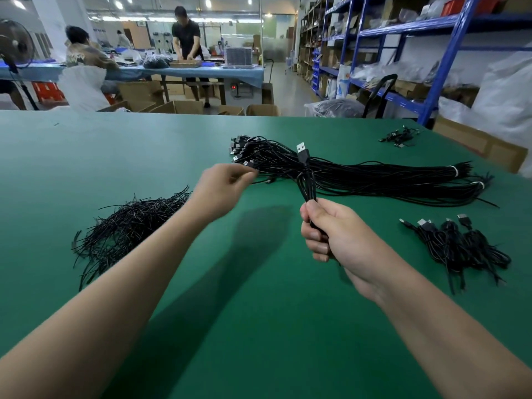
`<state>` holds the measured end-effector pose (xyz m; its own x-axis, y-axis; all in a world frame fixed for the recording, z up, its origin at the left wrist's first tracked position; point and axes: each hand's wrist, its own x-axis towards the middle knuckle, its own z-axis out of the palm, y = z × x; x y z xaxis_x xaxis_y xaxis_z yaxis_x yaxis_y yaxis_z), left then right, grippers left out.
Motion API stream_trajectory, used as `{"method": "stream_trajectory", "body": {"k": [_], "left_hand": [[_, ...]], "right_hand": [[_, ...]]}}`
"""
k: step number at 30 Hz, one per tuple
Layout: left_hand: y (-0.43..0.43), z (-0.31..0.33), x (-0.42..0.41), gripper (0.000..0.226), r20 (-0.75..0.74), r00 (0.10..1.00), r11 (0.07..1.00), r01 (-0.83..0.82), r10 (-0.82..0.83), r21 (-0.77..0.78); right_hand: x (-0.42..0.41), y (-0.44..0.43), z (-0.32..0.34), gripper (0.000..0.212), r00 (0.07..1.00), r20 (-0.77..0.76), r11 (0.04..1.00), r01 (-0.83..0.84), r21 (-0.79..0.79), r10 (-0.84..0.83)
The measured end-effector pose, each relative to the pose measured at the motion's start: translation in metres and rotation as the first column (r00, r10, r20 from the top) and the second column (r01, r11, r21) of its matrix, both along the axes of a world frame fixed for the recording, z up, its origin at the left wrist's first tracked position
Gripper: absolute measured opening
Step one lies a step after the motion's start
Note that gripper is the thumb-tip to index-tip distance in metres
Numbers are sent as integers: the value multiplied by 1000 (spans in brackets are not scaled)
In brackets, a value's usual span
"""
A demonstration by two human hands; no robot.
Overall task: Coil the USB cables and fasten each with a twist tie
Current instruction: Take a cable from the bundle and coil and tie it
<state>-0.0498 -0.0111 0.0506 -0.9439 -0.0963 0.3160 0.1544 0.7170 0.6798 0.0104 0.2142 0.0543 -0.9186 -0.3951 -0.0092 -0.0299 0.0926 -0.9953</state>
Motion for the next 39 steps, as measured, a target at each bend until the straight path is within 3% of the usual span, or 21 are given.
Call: {"method": "stream_trajectory", "body": {"k": [2,4,9,19,28,35,39], "left_hand": [[-28,-6,-19,25,59,977,945,-181,204,-273],[-47,-15,-34,24,122,937,860,-241,327,-450],[-65,-31,-52,20,136,876,702,-268,462,-659],[-76,-35,-55,24,81,892,626,-244,444,-740],[-85,-43,-49,17,71,890,647,-270,449,-713],[-79,-44,-52,17,102,876,568,-213,471,-795],[-78,-47,-48,19,59,896,585,-235,439,-776]], "right_hand": [[2,-1,0,27,1000,9,1000,-5,8,5],[3,-2,1,27,1000,12,1000,-16,14,16],[4,-2,2,27,999,22,999,-34,37,33],[4,-5,-2,28,997,17,994,-80,71,79],[4,-3,1,27,996,18,995,-84,63,83],[4,-4,0,27,994,21,993,-105,54,104],[4,-4,0,27,993,27,992,-114,46,112]]}}
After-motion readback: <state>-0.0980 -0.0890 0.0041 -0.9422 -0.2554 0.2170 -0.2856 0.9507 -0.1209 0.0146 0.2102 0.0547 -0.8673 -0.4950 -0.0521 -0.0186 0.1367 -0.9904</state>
